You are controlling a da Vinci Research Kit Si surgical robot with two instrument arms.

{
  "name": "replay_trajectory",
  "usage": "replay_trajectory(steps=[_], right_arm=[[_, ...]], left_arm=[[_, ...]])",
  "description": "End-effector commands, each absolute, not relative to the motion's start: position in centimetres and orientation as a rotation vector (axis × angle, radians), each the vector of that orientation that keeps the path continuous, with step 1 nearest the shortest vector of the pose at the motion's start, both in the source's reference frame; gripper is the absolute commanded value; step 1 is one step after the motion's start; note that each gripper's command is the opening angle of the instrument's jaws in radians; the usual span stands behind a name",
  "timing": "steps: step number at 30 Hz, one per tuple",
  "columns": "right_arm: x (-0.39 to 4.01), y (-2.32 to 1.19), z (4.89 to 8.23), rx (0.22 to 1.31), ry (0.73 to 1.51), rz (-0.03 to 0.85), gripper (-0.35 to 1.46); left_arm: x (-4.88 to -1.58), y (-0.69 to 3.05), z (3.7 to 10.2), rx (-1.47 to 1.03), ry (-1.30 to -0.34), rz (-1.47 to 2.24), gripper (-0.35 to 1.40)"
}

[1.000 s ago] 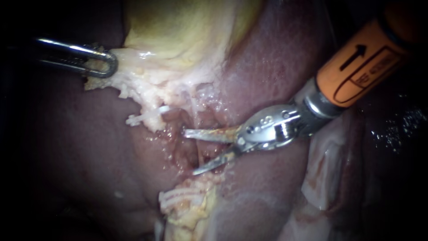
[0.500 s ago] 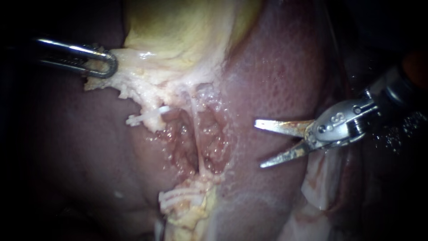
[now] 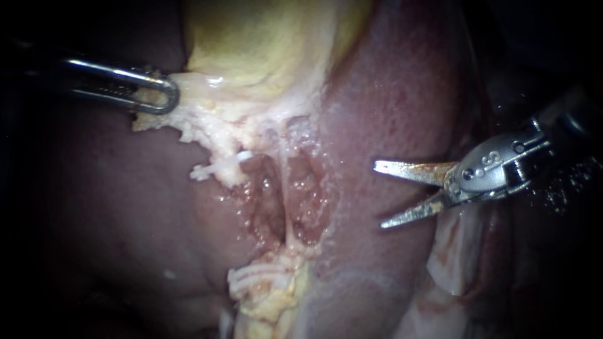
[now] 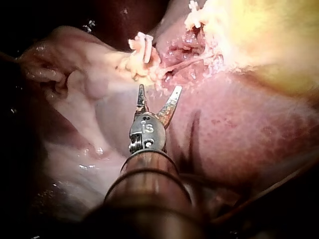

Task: Go back from the cut left tube

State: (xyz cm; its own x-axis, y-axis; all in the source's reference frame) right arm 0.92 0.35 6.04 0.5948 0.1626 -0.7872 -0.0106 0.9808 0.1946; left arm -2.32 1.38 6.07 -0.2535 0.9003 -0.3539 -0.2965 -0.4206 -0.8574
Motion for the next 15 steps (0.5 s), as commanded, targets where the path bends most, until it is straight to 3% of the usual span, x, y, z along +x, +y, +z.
replay_trajectory(steps=[1,15], right_arm=[[0.92,0.35,6.05,0.179,0.931,0.100,1.43],[0.92,0.36,6.06,0.181,0.932,0.100,1.43]], left_arm=[[-2.36,1.37,6.11,-1.115,-0.849,1.798,-0.35],[-2.56,1.35,6.31,-1.121,-0.848,1.805,-0.35]])
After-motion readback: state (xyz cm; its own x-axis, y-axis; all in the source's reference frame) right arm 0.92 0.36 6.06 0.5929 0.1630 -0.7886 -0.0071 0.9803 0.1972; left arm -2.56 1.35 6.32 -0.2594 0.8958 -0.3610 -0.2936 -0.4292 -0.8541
